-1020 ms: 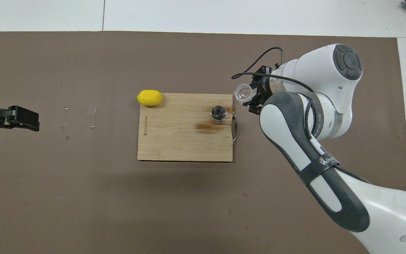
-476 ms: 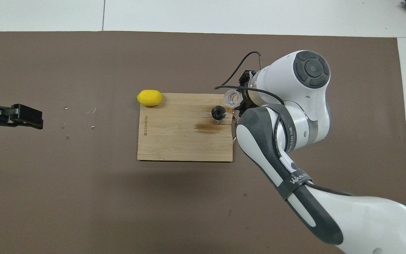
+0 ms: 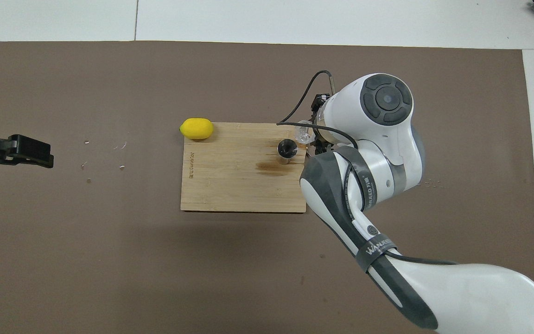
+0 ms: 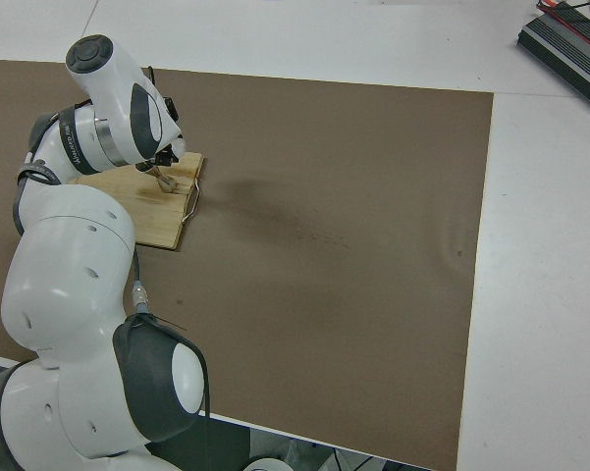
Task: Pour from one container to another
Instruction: 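Move the glass cup with the right gripper above the metal cup, then tilt the glass cup with the right gripper over the metal cup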
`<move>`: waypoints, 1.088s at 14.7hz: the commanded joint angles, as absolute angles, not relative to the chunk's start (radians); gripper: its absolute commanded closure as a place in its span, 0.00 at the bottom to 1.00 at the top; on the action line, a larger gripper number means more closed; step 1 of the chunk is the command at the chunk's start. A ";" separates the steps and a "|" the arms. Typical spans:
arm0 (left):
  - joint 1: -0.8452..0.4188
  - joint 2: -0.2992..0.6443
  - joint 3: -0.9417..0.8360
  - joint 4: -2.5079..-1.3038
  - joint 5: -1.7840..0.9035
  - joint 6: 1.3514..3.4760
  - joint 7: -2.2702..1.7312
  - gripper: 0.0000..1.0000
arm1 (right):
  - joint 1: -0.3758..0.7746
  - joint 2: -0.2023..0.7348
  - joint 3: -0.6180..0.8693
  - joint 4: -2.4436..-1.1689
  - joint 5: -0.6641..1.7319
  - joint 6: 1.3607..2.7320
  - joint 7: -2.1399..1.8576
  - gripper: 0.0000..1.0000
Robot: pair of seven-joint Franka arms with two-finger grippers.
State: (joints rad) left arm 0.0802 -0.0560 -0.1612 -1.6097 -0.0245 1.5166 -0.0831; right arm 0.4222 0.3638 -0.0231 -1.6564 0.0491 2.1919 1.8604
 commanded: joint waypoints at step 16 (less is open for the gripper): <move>0.075 -0.071 -0.150 -1.632 -0.034 1.523 -0.009 0.00 | 0.497 0.364 -0.026 -1.637 -0.201 2.138 1.893 1.00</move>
State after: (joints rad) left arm 0.0847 -0.0560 -0.1557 -1.6120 -0.0247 1.5164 -0.0206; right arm 0.4872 0.3638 -0.0232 -1.6517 -0.1592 2.1616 1.8610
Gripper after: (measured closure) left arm 0.000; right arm 0.498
